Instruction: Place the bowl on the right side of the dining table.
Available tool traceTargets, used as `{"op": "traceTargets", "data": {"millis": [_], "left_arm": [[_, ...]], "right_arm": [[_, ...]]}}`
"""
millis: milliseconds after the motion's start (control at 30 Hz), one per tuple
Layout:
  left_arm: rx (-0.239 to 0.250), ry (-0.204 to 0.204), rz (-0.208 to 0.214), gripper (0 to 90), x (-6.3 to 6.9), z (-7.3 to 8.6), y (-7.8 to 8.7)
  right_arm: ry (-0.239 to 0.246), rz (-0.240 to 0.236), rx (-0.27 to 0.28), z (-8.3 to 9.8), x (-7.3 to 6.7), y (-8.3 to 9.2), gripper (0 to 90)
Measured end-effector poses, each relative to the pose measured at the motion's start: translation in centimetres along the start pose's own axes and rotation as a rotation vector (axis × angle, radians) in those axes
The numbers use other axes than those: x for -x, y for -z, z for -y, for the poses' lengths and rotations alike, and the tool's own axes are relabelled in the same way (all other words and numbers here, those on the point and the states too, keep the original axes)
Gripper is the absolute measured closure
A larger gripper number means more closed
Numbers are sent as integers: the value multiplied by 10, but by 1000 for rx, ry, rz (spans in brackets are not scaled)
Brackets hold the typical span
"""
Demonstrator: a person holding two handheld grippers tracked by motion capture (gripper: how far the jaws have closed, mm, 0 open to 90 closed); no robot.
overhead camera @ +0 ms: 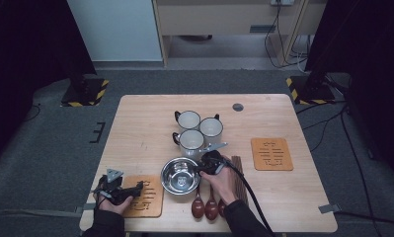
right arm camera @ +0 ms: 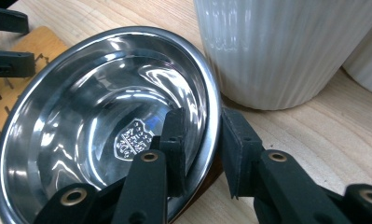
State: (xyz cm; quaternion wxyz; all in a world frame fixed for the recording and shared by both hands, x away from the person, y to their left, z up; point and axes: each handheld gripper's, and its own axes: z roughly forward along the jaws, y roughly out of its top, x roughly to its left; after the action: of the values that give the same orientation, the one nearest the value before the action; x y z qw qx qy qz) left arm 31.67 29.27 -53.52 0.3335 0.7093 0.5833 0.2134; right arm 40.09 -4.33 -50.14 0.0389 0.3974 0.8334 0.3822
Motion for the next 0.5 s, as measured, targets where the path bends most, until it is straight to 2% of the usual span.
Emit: {"op": "traceTargets", "data": {"millis": [500], "left_arm": [[0, 0, 0, 10, 0, 0, 0]], "right_arm": [[-25, 42, -32, -6, -4, -12, 793]]}}
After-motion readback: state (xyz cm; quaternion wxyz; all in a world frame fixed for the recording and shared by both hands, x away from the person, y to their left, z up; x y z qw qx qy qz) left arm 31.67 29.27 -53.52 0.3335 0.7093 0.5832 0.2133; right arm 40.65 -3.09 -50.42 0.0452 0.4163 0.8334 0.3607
